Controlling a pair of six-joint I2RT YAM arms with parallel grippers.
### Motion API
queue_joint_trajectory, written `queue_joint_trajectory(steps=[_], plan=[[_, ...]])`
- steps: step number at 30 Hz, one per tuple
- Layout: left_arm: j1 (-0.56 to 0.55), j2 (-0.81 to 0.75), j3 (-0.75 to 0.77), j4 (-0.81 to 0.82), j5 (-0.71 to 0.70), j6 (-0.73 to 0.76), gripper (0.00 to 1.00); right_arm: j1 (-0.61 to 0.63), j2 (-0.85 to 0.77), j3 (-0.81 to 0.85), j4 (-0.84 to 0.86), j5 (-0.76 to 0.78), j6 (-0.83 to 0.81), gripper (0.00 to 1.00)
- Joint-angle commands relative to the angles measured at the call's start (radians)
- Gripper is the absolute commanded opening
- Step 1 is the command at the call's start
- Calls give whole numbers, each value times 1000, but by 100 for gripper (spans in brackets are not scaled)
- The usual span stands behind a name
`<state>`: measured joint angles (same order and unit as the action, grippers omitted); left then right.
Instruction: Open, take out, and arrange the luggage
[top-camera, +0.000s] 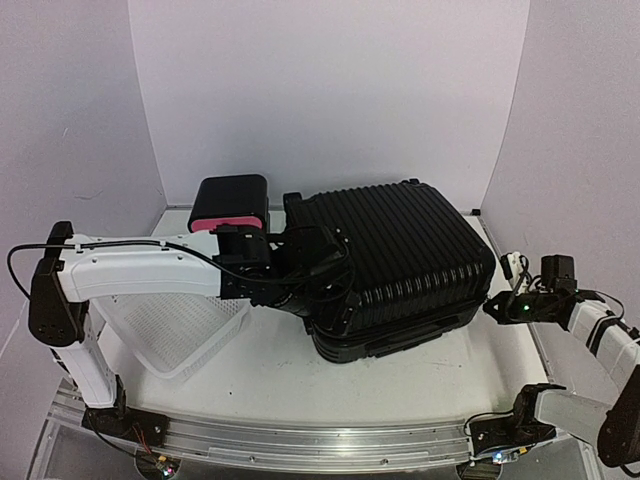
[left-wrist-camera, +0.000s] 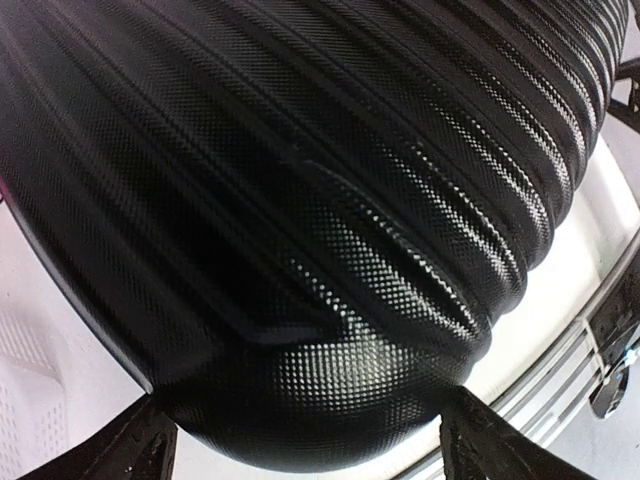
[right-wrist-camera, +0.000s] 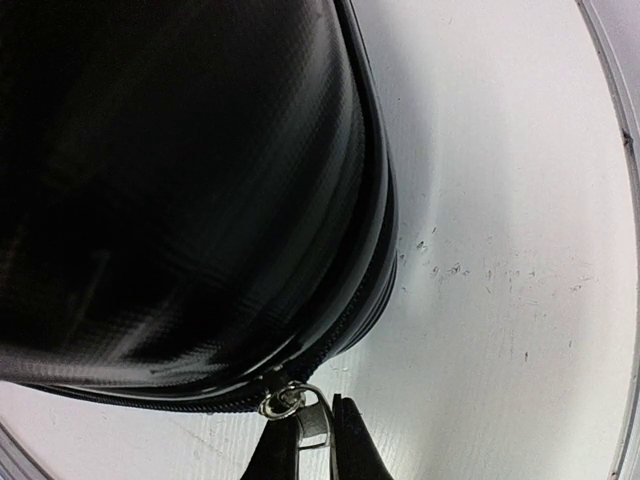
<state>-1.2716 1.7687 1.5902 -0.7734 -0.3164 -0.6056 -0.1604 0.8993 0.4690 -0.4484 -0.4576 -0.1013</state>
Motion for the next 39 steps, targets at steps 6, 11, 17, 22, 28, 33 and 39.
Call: queue_joint_trajectory(steps=[6, 11, 17, 22, 28, 33, 39], plan=[[80, -71, -87, 12, -232, -124, 84, -15, -2, 86, 76, 190, -69, 0], [116, -94, -111, 14, -253, -98, 84, -21, 45, 114, 74, 171, -222, 0], [173, -98, -112, 21, -246, -57, 84, -104, 136, 164, 161, 88, -210, 0], [173, -135, -110, 99, -87, 159, 90, -108, 214, 217, 176, -233, -316, 0], [87, -306, -292, 403, 148, 308, 95, -100, 140, 78, 440, -373, 71, 0], [-96, -208, -255, 501, 116, 388, 93, -38, 54, 61, 258, -372, 115, 0], [-179, 111, 2, 518, 132, 615, 90, -25, -58, 0, 169, -292, 175, 4]])
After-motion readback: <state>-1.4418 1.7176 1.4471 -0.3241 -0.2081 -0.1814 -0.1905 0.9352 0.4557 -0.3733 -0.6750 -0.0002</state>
